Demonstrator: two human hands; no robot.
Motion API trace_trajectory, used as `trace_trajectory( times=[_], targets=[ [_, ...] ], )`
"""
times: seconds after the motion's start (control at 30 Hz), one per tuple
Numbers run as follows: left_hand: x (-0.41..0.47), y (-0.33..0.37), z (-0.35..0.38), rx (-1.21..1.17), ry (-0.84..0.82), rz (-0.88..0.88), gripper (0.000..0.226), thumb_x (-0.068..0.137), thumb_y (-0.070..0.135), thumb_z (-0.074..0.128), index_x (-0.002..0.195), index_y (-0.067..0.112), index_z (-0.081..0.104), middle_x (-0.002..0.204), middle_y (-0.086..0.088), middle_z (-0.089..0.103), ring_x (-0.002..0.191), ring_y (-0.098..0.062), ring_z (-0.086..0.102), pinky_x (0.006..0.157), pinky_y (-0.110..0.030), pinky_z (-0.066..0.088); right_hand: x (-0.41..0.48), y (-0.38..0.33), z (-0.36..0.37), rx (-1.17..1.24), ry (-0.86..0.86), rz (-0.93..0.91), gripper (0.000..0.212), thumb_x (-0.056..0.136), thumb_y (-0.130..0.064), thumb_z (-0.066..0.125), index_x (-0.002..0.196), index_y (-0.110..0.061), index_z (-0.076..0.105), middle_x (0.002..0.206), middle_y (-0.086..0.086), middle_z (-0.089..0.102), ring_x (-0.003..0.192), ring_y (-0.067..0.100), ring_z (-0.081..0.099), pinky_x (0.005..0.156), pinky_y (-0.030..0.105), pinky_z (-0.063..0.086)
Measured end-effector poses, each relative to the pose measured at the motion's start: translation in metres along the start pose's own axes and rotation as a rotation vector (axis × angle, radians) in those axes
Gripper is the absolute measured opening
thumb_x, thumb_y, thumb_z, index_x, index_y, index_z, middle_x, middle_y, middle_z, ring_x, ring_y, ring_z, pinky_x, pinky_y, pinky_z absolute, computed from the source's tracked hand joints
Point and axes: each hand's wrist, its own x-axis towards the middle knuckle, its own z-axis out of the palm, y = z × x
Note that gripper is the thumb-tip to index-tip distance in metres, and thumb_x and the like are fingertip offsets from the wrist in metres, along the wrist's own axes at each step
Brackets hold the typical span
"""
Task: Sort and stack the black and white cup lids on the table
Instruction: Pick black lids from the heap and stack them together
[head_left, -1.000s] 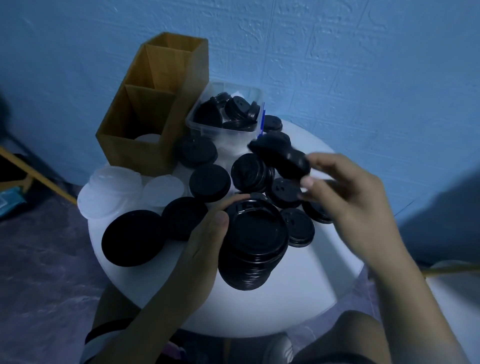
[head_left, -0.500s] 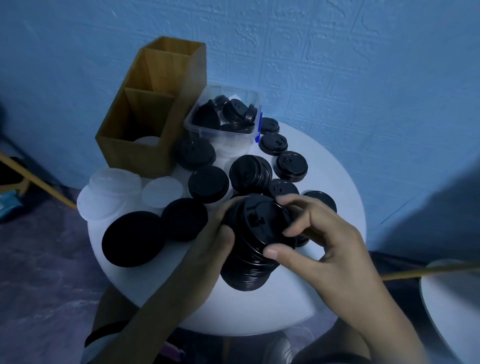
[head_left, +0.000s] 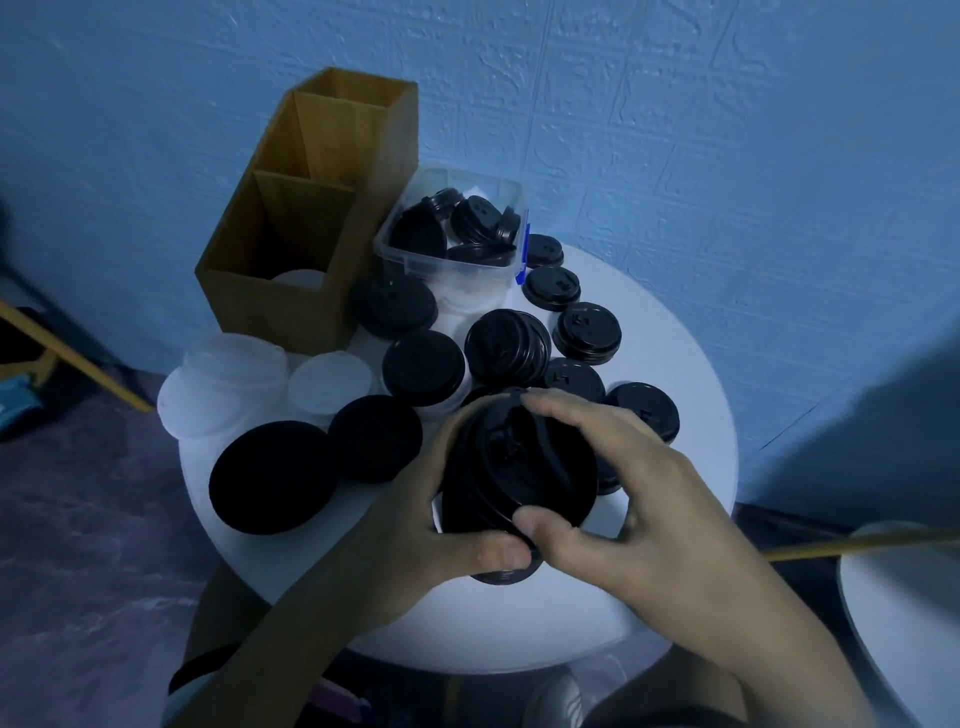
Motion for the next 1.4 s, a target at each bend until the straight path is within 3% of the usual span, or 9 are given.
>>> trace_trajectory(
  times=[0.23,0.4,0.53,0.67,0.8,0.97,1.2,1.33,1.4],
  targets=[
    [0.002,0.001,-0.003,0.023,-0.007,0.006,0.086,0.071,0.023,0.081,0.138,0.062,0.043,0.139,0.019,0.059,0.133,-0.004,0.053,0.102,-0.014,0.043,0.005,-0.003,-0.014,-0.045,-0.128,-0.006,0.074,0.077,-0.049,0.073,0.143,-0.053,0.042,0.138,-0.032,0.052,0.135,-0.001,0.046,0.109,0.026,0.041],
    [0.002,0.001,-0.004,0.051,-0.014,-0.004,0.091,0.074,0.002,0.081,0.133,0.063,0.048,0.132,0.019,0.063,0.127,-0.003,0.057,0.097,-0.012,0.045,0.011,-0.009,-0.021,-0.109,-0.191,-0.022,0.077,0.081,-0.04,0.079,0.142,-0.06,0.037,0.131,-0.038,0.054,0.125,-0.007,0.051,0.099,0.016,0.042],
    [0.004,-0.002,-0.006,0.055,-0.004,-0.024,0.086,0.068,0.022,0.084,0.139,0.052,0.046,0.135,0.012,0.062,0.13,-0.009,0.057,0.099,-0.016,0.045,0.016,-0.014,-0.023,-0.152,-0.234,-0.039,0.074,0.081,-0.04,0.077,0.143,-0.055,0.04,0.131,-0.039,0.052,0.122,-0.003,0.054,0.098,0.022,0.046],
    [0.004,-0.002,-0.007,0.074,-0.005,-0.051,0.086,0.068,0.026,0.084,0.142,0.046,0.045,0.135,0.01,0.063,0.13,-0.012,0.057,0.101,-0.02,0.046,0.017,-0.012,-0.024,-0.143,-0.246,-0.089,0.072,0.077,-0.043,0.07,0.144,-0.046,0.045,0.14,-0.042,0.044,0.13,-0.007,0.049,0.103,0.024,0.045],
    [0.005,-0.002,-0.007,0.082,-0.008,-0.048,0.085,0.067,0.028,0.083,0.14,0.048,0.046,0.134,0.012,0.063,0.13,-0.009,0.057,0.101,-0.019,0.046,0.019,-0.009,-0.024,-0.135,-0.265,-0.119,0.071,0.077,-0.045,0.068,0.144,-0.046,0.045,0.141,-0.044,0.041,0.131,-0.01,0.047,0.103,0.021,0.044],
    [0.004,-0.002,-0.007,0.081,-0.004,-0.052,0.085,0.066,0.027,0.083,0.139,0.05,0.045,0.133,0.013,0.063,0.129,-0.008,0.057,0.099,-0.017,0.046,0.023,-0.003,-0.024,-0.084,-0.307,-0.105,0.074,0.078,-0.04,0.072,0.147,-0.049,0.046,0.149,-0.042,0.036,0.137,-0.013,0.039,0.113,0.029,0.041],
    [0.005,-0.001,-0.006,0.088,-0.011,-0.04,0.091,0.066,0.023,0.087,0.141,0.051,0.043,0.135,0.014,0.062,0.13,-0.008,0.057,0.097,-0.018,0.049,0.014,0.004,-0.018,-0.051,-0.29,-0.107,0.068,0.087,-0.044,0.069,0.15,-0.045,0.043,0.15,-0.042,0.03,0.142,-0.011,0.033,0.112,0.01,0.03],
    [0.004,0.001,-0.002,0.101,0.014,-0.022,0.092,0.062,0.012,0.09,0.13,0.059,0.05,0.127,0.016,0.066,0.122,-0.006,0.061,0.087,-0.016,0.053,0.006,0.002,-0.014,-0.1,-0.263,-0.076,0.068,0.091,-0.052,0.059,0.154,-0.044,0.035,0.149,-0.049,0.02,0.14,-0.02,0.024,0.105,-0.001,0.021],
    [0.004,0.003,-0.001,0.1,0.032,-0.025,0.09,0.058,0.019,0.091,0.129,0.057,0.052,0.125,0.014,0.068,0.12,-0.008,0.063,0.085,-0.017,0.055,0.003,0.0,-0.009,-0.149,-0.224,-0.076,0.069,0.091,-0.056,0.055,0.155,-0.044,0.032,0.145,-0.053,0.017,0.136,-0.026,0.02,0.103,-0.004,0.018]
  ],
)
